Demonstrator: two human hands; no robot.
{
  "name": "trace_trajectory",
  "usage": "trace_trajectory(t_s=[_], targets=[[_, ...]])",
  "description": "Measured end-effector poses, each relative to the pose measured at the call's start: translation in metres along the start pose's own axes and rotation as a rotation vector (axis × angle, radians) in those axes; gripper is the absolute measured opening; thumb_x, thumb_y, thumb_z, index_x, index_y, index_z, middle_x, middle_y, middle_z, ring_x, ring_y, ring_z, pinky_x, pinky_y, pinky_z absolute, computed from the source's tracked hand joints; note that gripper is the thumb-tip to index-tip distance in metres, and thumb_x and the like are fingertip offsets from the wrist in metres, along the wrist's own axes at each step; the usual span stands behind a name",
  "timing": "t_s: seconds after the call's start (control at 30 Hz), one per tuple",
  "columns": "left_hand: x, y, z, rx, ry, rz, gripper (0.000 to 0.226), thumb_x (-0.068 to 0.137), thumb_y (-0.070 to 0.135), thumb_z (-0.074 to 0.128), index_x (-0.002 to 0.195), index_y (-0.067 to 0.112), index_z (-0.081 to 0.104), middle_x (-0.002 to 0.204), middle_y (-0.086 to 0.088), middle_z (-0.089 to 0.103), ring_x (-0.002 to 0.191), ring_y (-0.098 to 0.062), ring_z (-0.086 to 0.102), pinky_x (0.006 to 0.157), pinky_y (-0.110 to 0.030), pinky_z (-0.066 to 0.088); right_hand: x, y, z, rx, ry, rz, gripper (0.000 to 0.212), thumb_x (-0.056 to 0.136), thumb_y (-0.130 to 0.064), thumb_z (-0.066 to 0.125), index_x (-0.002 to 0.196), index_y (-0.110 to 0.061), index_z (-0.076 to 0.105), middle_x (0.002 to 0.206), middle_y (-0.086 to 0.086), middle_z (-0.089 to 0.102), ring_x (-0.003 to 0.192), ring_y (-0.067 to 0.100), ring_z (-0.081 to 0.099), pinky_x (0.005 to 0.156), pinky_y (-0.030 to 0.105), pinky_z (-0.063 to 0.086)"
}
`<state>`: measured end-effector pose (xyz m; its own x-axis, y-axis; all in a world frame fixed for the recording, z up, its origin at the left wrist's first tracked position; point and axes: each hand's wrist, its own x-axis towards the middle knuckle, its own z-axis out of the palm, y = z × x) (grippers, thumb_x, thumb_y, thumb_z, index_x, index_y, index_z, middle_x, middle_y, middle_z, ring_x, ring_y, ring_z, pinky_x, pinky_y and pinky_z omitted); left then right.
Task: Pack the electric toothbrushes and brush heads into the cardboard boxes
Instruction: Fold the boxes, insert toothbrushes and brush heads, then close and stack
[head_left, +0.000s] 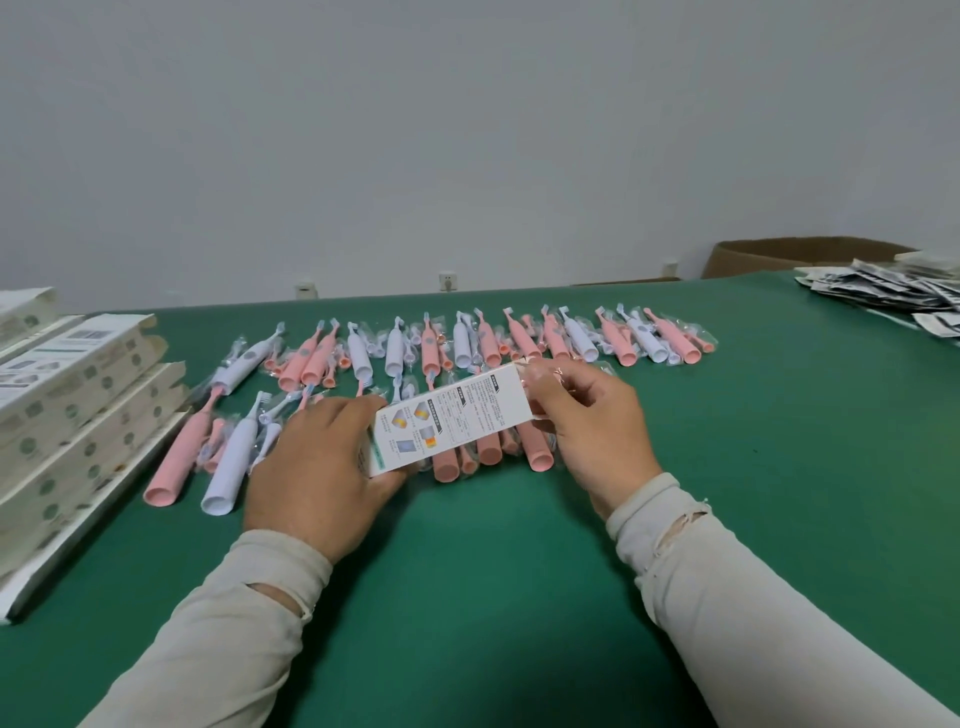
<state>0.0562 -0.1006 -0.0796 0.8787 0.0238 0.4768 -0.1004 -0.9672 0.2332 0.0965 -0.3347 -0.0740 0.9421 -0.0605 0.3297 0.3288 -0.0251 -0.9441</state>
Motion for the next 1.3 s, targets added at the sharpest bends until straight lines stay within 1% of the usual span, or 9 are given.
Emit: trace_trajectory(t_s=[0.1, 0.47, 0.67, 0.8, 0.9, 1.0, 1.1, 1.2, 1.3], targets=[[0.000, -0.002, 0.001, -0.026, 0.009, -0.010, 0.068, 0.075, 0.053, 0.077, 0.134, 0.033, 0.051, 0.130, 0.006, 0.057, 0.119, -0.020, 0.051, 0.088, -0.040, 0.049, -0.001, -0.001, 0.002, -0.006, 0.011, 0.003, 0.033, 0.089, -0.034, 0.057, 0.113, -0.021, 0.075, 0.111, -0.005, 0.073, 0.101, 0.012, 0.069, 0.092, 0.032, 0.054], [-0.001, 0.000, 0.001, -0.013, 0.037, 0.031, 0.063, 0.075, 0.056, 0.076, 0.129, 0.032, 0.054, 0.124, 0.005, 0.060, 0.113, -0.021, 0.054, 0.080, -0.040, 0.051, -0.003, 0.002, -0.002, 0.020, 0.073, -0.016, 0.009, 0.089, -0.017, 0.075, 0.079, -0.017, 0.074, 0.080, 0.003, 0.075, 0.069, 0.015, 0.067, 0.057, 0.021, 0.054], [0.001, -0.003, -0.001, 0.000, 0.020, 0.063, 0.065, 0.074, 0.048, 0.080, 0.131, 0.028, 0.056, 0.127, 0.002, 0.059, 0.113, -0.024, 0.052, 0.082, -0.042, 0.049, 0.000, -0.004, -0.007, -0.147, -0.096, -0.052, 0.033, 0.098, -0.016, 0.061, 0.076, -0.033, 0.077, 0.127, -0.005, 0.061, 0.123, 0.000, 0.053, 0.106, 0.022, 0.037], [-0.001, 0.002, 0.002, -0.056, 0.002, 0.097, 0.057, 0.078, 0.050, 0.074, 0.129, 0.030, 0.056, 0.126, 0.006, 0.059, 0.111, -0.020, 0.053, 0.083, -0.039, 0.049, -0.006, -0.009, -0.001, -0.131, -0.253, 0.076, 0.038, 0.095, -0.070, 0.036, 0.114, -0.056, 0.066, 0.129, -0.018, 0.065, 0.120, -0.007, 0.054, 0.108, 0.036, 0.039], [-0.001, -0.001, 0.003, -0.056, -0.002, 0.078, 0.058, 0.079, 0.051, 0.074, 0.130, 0.031, 0.055, 0.127, 0.006, 0.058, 0.113, -0.020, 0.052, 0.085, -0.040, 0.049, -0.008, -0.010, -0.001, -0.167, -0.372, 0.093, 0.047, 0.078, -0.093, 0.017, 0.097, -0.077, 0.057, 0.108, -0.032, 0.069, 0.100, -0.017, 0.060, 0.092, 0.027, 0.038], [0.001, -0.006, 0.001, -0.054, 0.017, 0.005, 0.061, 0.077, 0.050, 0.076, 0.131, 0.031, 0.055, 0.127, 0.005, 0.057, 0.114, -0.022, 0.050, 0.085, -0.043, 0.049, 0.011, -0.011, -0.021, -0.101, -0.045, 0.093, 0.070, 0.086, -0.083, 0.024, 0.080, -0.038, 0.077, 0.105, -0.035, 0.066, 0.094, -0.008, 0.060, 0.091, 0.028, 0.045], [0.001, -0.009, 0.000, -0.068, 0.075, -0.057, 0.060, 0.078, 0.046, 0.077, 0.131, 0.029, 0.056, 0.128, 0.003, 0.058, 0.115, -0.026, 0.051, 0.081, -0.044, 0.048, 0.040, -0.001, -0.050, -0.349, 0.421, 0.088, 0.033, 0.101, -0.040, 0.047, 0.082, -0.024, 0.068, 0.092, -0.015, 0.069, 0.077, 0.005, 0.059, 0.089, 0.039, 0.056], [0.003, -0.009, 0.004, -0.055, 0.086, -0.063, 0.059, 0.078, 0.043, 0.077, 0.131, 0.030, 0.056, 0.128, 0.002, 0.058, 0.114, -0.027, 0.052, 0.080, -0.044, 0.047, 0.057, 0.019, -0.064, -0.792, 0.182, 0.154, 0.031, 0.102, -0.018, 0.047, 0.128, -0.026, 0.062, 0.135, -0.003, 0.062, 0.109, 0.020, 0.060, 0.105, 0.038, 0.044], [0.004, -0.009, 0.008, -0.063, 0.091, -0.045, 0.059, 0.077, 0.044, 0.078, 0.130, 0.031, 0.058, 0.128, 0.002, 0.058, 0.115, -0.027, 0.052, 0.086, -0.045, 0.048, 0.068, 0.033, -0.063, -1.139, -0.013, 0.186, 0.028, 0.100, -0.019, 0.043, 0.114, -0.026, 0.067, 0.129, 0.007, 0.061, 0.121, 0.034, 0.053, 0.101, 0.041, 0.044]])
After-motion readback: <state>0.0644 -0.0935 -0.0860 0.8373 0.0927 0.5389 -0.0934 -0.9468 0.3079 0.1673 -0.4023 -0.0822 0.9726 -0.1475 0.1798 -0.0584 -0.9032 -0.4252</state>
